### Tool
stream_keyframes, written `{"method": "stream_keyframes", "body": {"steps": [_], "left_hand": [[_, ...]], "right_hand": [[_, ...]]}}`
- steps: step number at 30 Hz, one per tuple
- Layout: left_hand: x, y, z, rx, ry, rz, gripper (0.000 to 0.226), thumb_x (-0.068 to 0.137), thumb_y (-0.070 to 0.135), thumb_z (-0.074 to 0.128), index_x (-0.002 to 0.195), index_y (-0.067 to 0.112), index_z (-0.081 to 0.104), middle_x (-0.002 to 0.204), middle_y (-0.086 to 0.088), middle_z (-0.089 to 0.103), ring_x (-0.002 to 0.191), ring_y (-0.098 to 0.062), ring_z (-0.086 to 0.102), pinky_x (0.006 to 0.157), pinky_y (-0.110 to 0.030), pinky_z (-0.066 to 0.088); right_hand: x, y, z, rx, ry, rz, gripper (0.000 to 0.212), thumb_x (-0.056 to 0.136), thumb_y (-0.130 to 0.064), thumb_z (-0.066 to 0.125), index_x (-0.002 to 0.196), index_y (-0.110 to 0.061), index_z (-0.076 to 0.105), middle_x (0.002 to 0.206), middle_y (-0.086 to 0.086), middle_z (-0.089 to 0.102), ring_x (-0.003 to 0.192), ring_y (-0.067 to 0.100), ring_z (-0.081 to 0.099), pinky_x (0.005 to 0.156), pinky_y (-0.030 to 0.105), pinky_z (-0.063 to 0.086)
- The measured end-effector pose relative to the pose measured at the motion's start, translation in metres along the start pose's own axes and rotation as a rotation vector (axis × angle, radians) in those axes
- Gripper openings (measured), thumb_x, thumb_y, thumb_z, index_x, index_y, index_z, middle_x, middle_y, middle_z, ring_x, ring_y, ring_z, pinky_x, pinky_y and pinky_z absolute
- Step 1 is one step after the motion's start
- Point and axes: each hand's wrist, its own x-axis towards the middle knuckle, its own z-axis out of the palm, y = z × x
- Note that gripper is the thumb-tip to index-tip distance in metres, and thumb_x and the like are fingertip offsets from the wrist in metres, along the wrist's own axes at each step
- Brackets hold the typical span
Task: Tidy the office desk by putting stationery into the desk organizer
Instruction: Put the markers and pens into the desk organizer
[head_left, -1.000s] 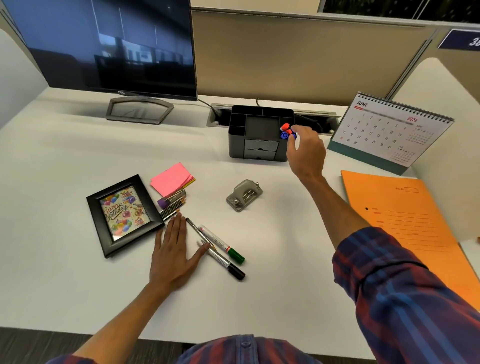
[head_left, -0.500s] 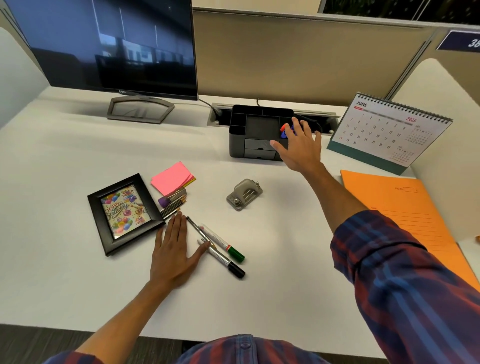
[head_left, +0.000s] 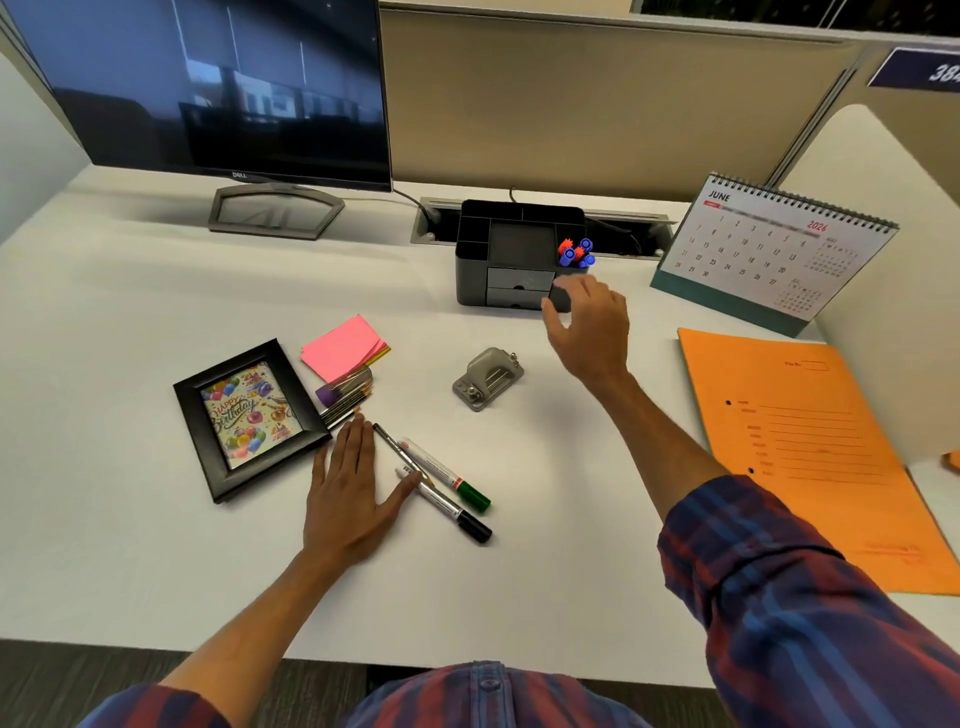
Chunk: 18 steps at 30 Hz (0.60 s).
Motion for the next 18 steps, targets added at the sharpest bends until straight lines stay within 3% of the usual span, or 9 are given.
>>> {"method": "stream_keyframes", "body": {"steps": [3, 9, 18], "left_hand": [[0.0, 0.0, 0.0, 0.003, 0.008, 0.005, 0.095, 0.089, 0.078, 0.017, 0.156, 0.012, 0.009, 0.164, 0.0, 0.003, 0.15, -0.013, 0.0, 0.122, -0.041, 0.006], [-0.001, 0.0, 0.0, 0.0, 0.014, 0.01, 0.094, 0.089, 0.077, 0.017, 0.155, 0.011, 0.01, 0.164, 0.0, 0.004, 0.15, -0.013, 0.001, 0.122, -0.04, 0.005], [0.0, 0.0, 0.002, 0.01, 0.02, 0.01, 0.095, 0.089, 0.079, 0.015, 0.155, 0.01, 0.012, 0.164, -0.001, 0.007, 0.15, -0.014, 0.002, 0.122, -0.041, 0.007]], "right_hand": [[-0.027, -0.005, 0.001, 0.071, 0.008, -0.029, 0.025, 0.089, -0.026, 0.059, 0.102, -0.008, 0.07, 0.094, 0.008, 0.071, 0.079, 0.022, 0.066, 0.074, 0.032, 0.051], [-0.079, -0.02, 0.001, 0.173, -0.193, -0.02, 0.015, 0.089, -0.025, 0.061, 0.098, -0.015, 0.068, 0.083, -0.002, 0.069, 0.069, 0.016, 0.061, 0.063, 0.032, 0.052], [-0.128, -0.049, -0.003, 0.267, -0.579, 0.028, 0.015, 0.082, -0.041, 0.068, 0.087, -0.027, 0.071, 0.084, -0.013, 0.067, 0.075, 0.006, 0.06, 0.071, 0.027, 0.048]]}}
